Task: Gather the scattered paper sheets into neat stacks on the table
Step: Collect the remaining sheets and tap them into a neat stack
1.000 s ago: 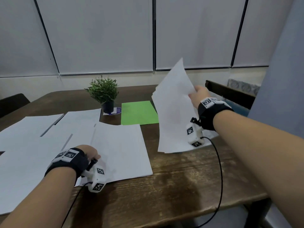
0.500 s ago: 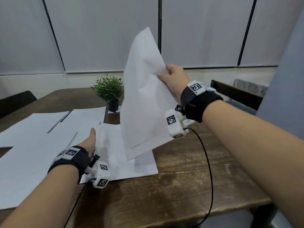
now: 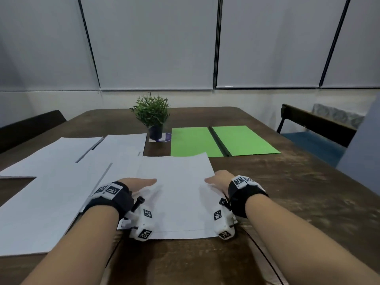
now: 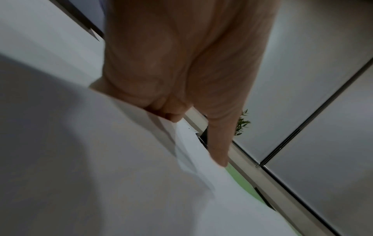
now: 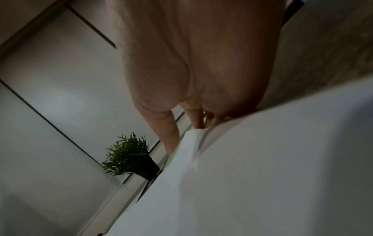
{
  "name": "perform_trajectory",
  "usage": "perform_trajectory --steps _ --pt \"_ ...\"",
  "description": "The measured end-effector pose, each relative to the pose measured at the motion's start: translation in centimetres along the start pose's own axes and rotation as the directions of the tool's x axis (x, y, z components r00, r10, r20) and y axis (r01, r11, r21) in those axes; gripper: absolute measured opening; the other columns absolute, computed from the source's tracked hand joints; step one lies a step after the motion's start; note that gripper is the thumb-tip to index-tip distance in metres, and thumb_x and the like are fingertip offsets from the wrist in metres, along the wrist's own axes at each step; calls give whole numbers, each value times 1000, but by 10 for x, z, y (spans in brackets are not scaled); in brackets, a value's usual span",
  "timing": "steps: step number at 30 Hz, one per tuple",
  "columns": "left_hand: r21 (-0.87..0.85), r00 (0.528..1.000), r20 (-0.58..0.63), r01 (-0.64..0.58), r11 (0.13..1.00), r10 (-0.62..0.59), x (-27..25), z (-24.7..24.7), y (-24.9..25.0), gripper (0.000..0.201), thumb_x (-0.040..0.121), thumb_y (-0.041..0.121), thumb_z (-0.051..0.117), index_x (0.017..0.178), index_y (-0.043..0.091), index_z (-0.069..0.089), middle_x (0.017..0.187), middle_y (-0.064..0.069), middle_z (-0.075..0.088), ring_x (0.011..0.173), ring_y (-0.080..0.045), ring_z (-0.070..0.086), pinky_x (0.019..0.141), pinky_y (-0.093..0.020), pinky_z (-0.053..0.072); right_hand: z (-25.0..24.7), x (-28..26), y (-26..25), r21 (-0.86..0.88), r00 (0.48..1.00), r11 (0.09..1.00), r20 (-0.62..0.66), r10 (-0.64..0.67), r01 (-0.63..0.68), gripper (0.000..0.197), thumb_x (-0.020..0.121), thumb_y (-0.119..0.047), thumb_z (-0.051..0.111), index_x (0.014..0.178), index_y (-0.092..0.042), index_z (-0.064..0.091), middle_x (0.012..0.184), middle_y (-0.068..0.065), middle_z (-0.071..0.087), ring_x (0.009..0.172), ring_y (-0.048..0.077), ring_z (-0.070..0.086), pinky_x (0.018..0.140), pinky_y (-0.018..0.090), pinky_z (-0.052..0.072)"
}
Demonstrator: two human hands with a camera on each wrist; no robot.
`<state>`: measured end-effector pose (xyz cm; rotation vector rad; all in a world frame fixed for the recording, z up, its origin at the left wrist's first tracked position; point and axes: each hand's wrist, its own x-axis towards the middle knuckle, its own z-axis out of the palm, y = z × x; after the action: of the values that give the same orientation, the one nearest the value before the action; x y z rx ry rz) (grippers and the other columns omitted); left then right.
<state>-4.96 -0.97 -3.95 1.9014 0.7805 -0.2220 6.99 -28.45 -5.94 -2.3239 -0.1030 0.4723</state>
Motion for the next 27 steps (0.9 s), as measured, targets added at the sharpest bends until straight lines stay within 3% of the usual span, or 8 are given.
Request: perform_trajectory --steps 4,6,9,17,21,24,25,27 --pt "468 995 -88 6 884 40 -29 16 21 62 92 47 53 132 0 51 137 -15 52 125 -27 50 104 -31 38 11 -5 -10 -45 998 999 60 -14 16 49 85 -42 64 121 -9 61 121 6 63 106 26 60 91 32 47" --pt "587 985 -139 2 810 98 -39 19 29 55 102 44 31 137 5 46 144 -11 45 133 -24 41 106 -27 31 17 -6 -11 -99 998 995 57 -25 30 47 85 -43 61 121 -12 63 125 7 61 110 27 59 95 34 47" --pt "580 981 -144 -24 814 132 -39 21 30 56 104 41 22 138 3 44 145 -11 43 135 -24 38 107 -28 28 23 -6 -10 -141 999 989 35 -40 45 42 83 -41 59 116 -16 64 130 10 54 109 29 57 95 35 47" --pt "133 916 -282 -256 958 284 -15 27 -4 36 90 13 59 123 -1 51 127 -17 56 117 -36 54 100 -44 45 22 -16 -2 61 991 990 39 -127 124 63 69 -44 59 130 -28 53 140 8 47 118 29 54 101 41 44" --pt "-70 807 -330 -537 840 489 -46 29 3 18 91 6 57 107 13 58 107 -7 66 103 -31 62 92 -44 50 18 -30 -5 419 987 895 -16 -161 153 56 90 -26 63 140 -14 40 131 8 56 108 25 57 93 34 45" --pt "-156 706 -337 -694 703 622 -66 26 20 24 92 6 57 114 12 58 114 -6 66 105 -24 63 96 -44 49 8 -26 -11 635 984 752 -137 -115 177 105 57 -57 86 140 -13 40 127 7 62 108 27 63 97 47 48" --pt "-181 679 -346 -726 664 648 -71 24 26 26 92 7 57 118 12 57 116 -6 65 106 -22 63 97 -44 49 2 -17 -10 665 976 715 -179 -126 215 106 49 -59 88 135 -12 46 122 8 65 105 29 65 96 50 50" --pt "-238 645 -366 -762 602 671 -81 24 39 25 93 10 57 118 15 59 116 -5 67 105 -22 65 95 -45 50 -15 -26 -22 699 947 641 -278 -164 316 68 57 -40 86 114 -10 61 109 11 70 97 31 68 91 53 53"
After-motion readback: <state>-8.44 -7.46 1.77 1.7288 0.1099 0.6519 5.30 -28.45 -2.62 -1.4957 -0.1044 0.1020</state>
